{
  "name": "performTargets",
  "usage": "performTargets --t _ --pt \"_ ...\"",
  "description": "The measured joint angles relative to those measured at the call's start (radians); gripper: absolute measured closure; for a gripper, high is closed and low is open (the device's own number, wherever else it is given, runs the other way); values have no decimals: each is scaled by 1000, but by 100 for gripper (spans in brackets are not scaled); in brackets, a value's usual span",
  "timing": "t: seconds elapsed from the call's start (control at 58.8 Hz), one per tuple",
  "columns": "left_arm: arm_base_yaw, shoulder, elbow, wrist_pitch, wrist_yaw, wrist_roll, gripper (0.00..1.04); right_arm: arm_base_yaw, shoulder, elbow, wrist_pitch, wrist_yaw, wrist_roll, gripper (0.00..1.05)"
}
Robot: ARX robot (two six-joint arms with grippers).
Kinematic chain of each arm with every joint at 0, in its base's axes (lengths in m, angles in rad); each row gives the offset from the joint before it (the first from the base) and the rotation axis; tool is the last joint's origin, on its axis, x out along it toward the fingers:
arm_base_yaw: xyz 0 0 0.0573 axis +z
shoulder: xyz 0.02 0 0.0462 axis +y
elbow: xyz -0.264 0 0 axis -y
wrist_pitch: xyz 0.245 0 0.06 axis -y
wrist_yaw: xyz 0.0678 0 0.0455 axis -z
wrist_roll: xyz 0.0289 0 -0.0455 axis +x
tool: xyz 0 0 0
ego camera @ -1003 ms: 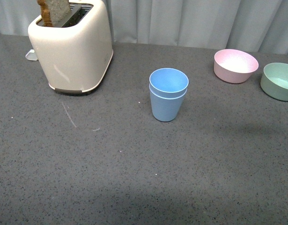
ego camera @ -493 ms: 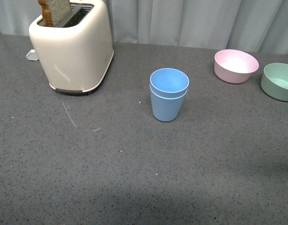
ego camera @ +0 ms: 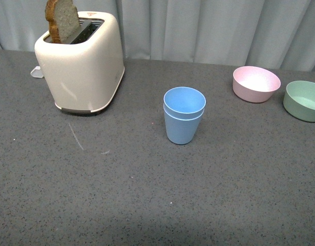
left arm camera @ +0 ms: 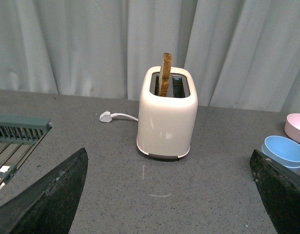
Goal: Stack blue cups with both arms
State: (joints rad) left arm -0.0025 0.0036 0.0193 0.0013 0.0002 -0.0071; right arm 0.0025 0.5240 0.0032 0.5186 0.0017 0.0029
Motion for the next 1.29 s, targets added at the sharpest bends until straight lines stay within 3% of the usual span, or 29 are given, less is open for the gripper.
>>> performTargets --t 0.816,0.918,1.071,1.293 --pt "0 0 0 0 0 0 7 0 -355 0 -347 0 0 104" --pt "0 0 0 0 -1 0 7 0 -482 0 -506 -3 0 104" --pt "0 0 0 -1 0 0 7 0 -520 0 -517 -3 -1 103" --pt "0 0 0 -1 0 0 7 0 -520 0 -517 -3 -2 59"
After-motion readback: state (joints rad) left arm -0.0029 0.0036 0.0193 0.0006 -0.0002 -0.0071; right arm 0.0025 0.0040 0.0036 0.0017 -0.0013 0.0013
